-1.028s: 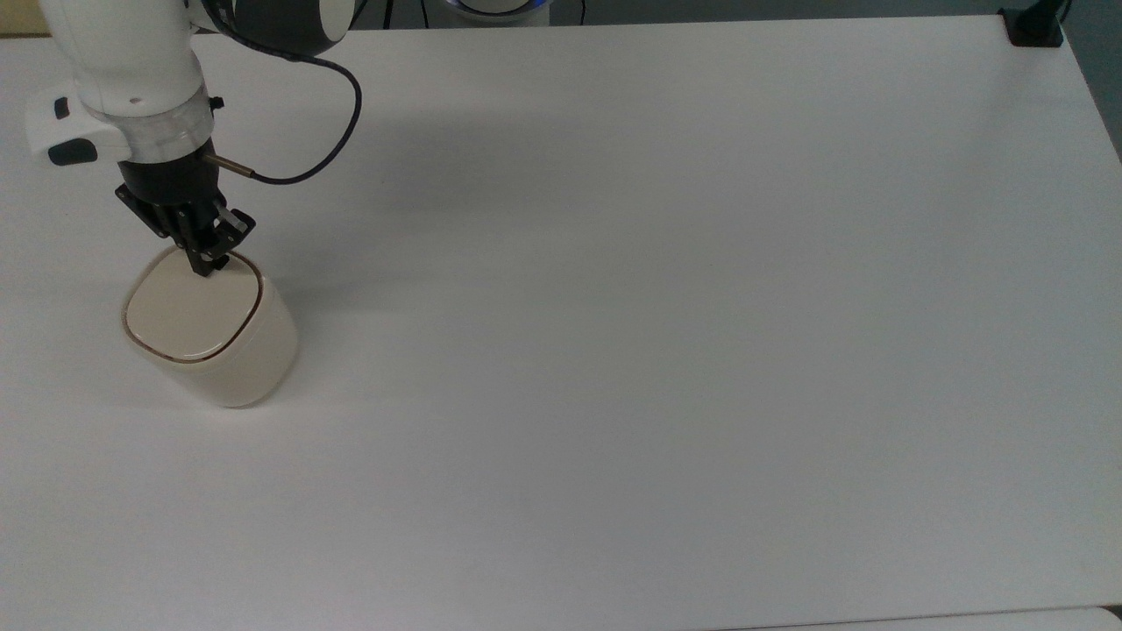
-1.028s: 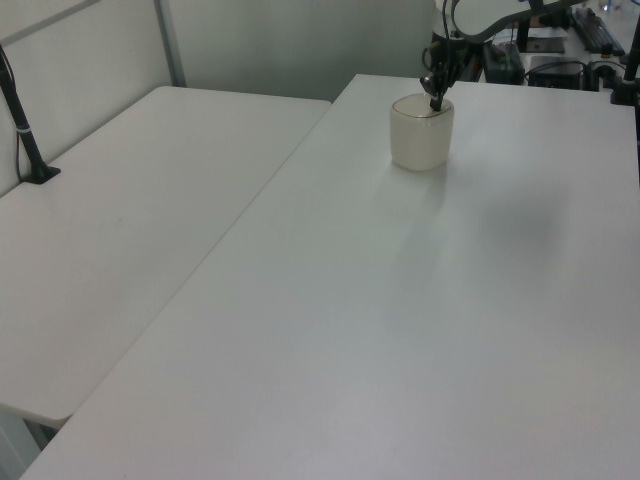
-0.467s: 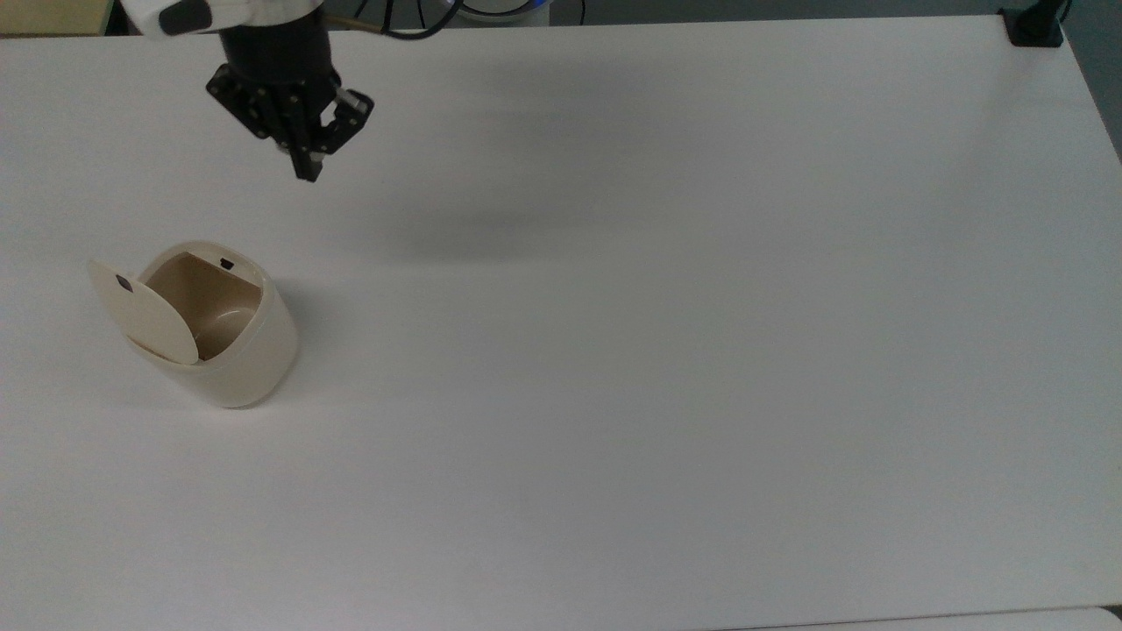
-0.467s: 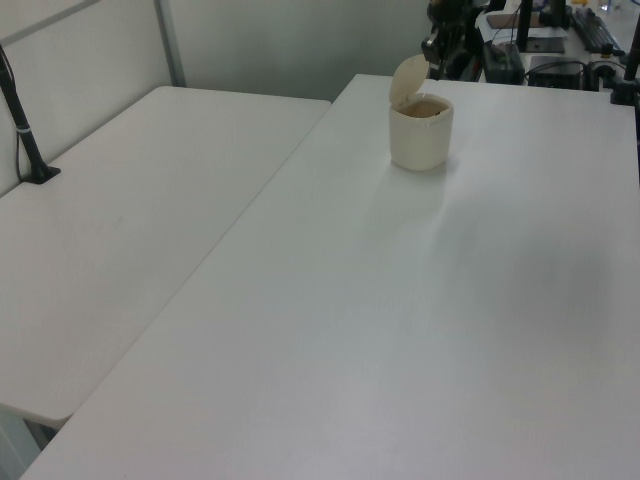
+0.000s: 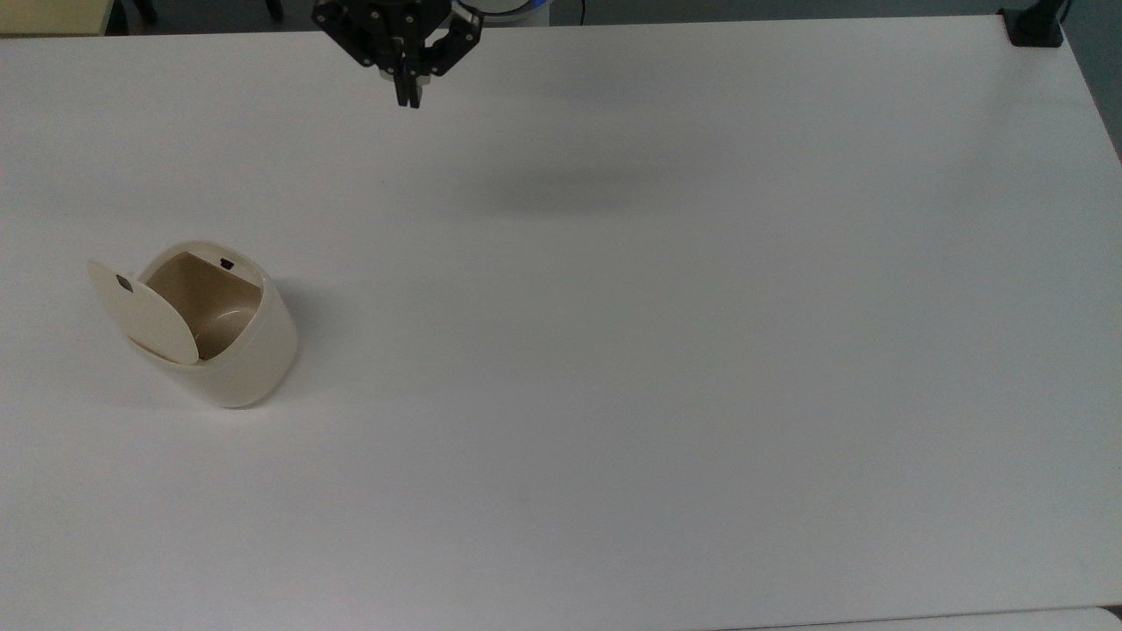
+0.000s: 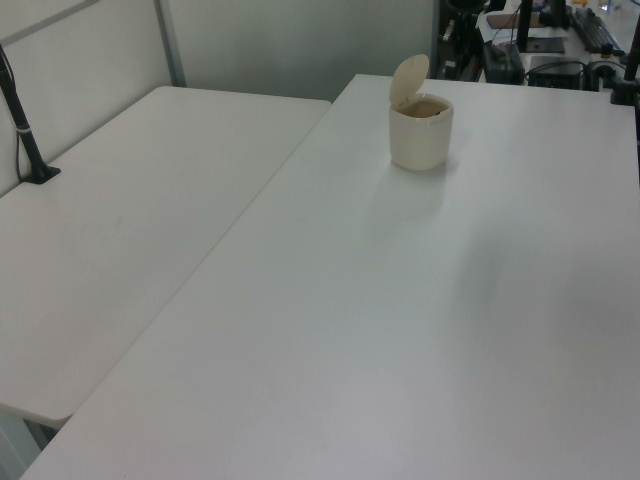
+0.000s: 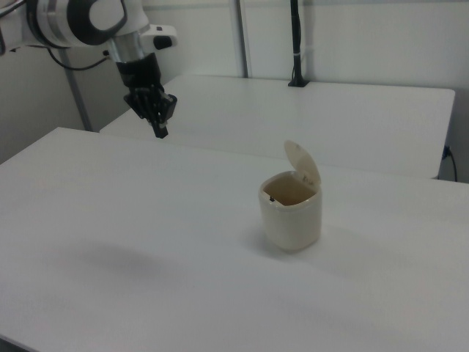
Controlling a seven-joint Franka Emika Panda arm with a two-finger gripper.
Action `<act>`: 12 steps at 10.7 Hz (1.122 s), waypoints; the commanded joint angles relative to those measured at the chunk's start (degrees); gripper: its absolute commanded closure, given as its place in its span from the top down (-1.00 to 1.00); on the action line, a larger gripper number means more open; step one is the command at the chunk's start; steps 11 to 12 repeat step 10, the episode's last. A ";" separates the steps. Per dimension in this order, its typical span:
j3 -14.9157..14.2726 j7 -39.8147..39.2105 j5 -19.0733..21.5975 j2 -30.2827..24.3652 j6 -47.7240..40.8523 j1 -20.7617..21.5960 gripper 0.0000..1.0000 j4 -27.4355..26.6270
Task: Open the trash bin
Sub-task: 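Lift the gripper upward, flipping the bin lid open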
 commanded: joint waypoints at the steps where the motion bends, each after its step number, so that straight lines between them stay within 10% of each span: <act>1: -0.32 -0.34 -0.55 -2.45 -2.70 1.73 -0.34 -2.54; 3: -0.23 -0.68 -0.64 -2.36 -2.71 1.29 0.77 -2.37; 4: -0.23 -0.95 -0.64 -2.10 -2.62 1.38 1.00 -2.28; 12: -0.32 -0.86 -0.72 -2.45 -3.85 0.85 1.00 -2.19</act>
